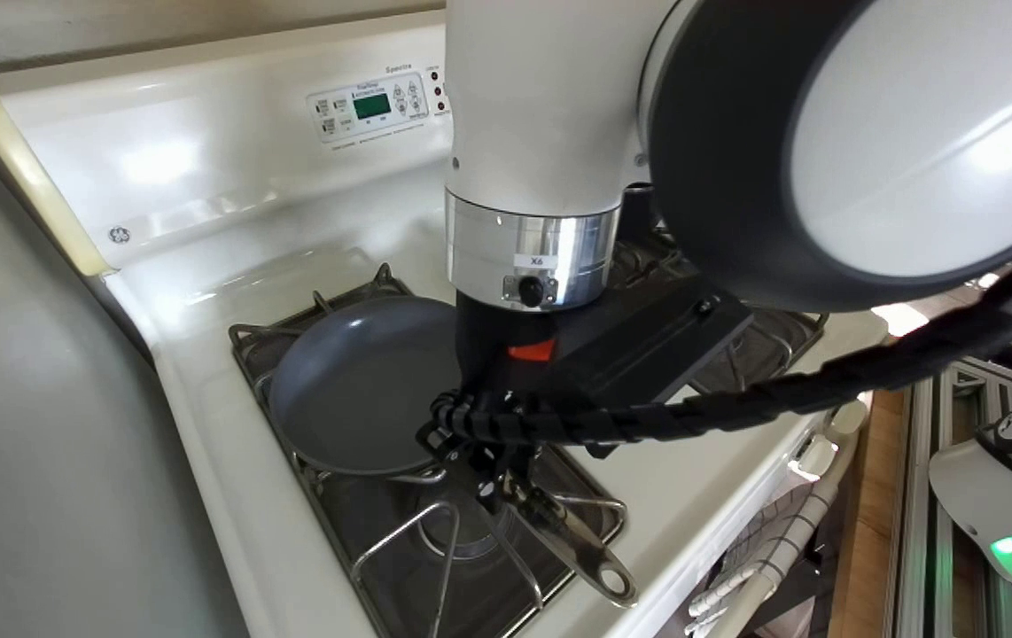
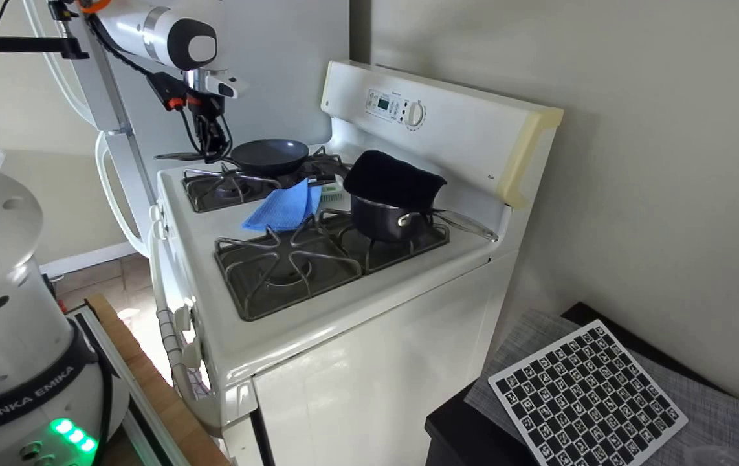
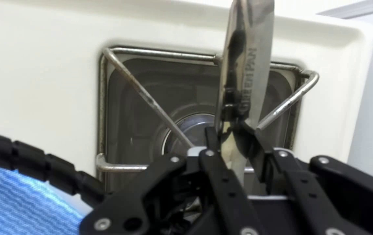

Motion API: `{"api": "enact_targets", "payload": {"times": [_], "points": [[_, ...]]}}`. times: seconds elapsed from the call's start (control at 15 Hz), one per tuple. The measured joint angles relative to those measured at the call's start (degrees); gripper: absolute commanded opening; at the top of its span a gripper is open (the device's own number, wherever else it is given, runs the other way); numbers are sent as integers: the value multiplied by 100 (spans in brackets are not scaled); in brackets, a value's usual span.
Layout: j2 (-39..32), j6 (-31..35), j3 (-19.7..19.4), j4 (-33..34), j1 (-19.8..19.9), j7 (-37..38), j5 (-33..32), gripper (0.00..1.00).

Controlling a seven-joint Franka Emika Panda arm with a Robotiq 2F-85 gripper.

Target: Move the pan and clean the pan handle

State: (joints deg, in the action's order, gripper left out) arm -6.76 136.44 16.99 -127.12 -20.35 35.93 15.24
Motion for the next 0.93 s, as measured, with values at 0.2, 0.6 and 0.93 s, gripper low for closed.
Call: {"api": "enact_targets", "payload": {"times": [0.2,0.6,0.93], "points": [[38,-3,16,-45,0,-10,20,21],[36,-4,20,-43,2,-17,27,5],[59,-134,65,-50,1,-85,113,5]]}}
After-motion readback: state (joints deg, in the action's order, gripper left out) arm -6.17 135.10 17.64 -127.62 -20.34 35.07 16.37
